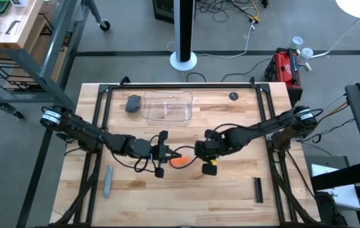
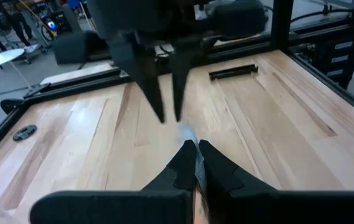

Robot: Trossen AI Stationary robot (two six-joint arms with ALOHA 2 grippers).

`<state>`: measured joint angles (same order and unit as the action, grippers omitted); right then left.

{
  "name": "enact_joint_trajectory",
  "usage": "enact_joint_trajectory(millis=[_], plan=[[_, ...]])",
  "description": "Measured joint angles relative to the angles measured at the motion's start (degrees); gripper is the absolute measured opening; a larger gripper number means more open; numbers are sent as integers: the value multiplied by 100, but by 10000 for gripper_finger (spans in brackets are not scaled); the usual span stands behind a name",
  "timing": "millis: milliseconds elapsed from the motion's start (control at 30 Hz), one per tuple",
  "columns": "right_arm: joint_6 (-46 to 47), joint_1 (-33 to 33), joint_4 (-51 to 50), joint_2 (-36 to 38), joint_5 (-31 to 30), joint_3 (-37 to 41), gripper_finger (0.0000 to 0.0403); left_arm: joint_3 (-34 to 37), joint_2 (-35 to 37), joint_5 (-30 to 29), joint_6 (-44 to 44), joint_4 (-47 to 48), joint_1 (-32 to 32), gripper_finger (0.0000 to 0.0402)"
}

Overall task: Roll bandage
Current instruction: Put the zip bag into the transparent bin

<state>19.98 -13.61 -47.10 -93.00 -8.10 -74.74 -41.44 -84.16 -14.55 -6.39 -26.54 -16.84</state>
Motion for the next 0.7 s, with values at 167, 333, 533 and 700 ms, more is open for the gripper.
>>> enact_joint_trajectory(millis=[167, 333, 533, 700], plan=[[238, -30, -307, 559, -773, 114, 107, 12, -1, -752, 92, -292, -2, 0], [298, -42, 697, 1573, -1011, 1097, 124, 12, 143, -1350, 100, -886, -4, 0], [160, -67, 3396, 2860, -798, 2934, 115, 75, 173, -1343, -198, -1396, -77, 0], [433, -63, 3956, 3448, -1069, 3842, 101, 115, 173, -1635, -321, -1711, -82, 0]])
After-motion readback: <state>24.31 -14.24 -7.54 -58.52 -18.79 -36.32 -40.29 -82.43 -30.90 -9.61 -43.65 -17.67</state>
